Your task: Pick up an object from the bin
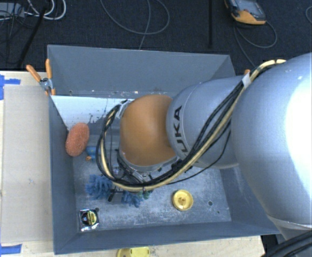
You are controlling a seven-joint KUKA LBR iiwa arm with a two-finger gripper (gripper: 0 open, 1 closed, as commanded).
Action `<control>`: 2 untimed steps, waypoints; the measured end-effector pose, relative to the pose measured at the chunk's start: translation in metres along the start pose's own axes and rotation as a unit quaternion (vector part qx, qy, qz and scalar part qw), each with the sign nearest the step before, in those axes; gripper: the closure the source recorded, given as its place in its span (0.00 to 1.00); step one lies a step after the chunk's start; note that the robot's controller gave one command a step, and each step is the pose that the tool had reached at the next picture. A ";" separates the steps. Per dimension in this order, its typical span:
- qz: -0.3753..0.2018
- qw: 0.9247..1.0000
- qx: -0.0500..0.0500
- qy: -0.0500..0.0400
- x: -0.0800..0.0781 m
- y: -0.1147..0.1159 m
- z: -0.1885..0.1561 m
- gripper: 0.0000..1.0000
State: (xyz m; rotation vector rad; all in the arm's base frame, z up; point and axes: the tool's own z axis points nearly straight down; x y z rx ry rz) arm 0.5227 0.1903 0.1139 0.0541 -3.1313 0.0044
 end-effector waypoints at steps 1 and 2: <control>0.005 1.000 -0.002 -0.006 -0.003 -0.002 -0.048 1.00; 0.012 1.000 -0.001 -0.003 -0.007 -0.001 -0.092 1.00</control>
Offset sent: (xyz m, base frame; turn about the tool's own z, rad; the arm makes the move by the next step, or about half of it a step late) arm 0.0112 0.0008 0.1115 0.0314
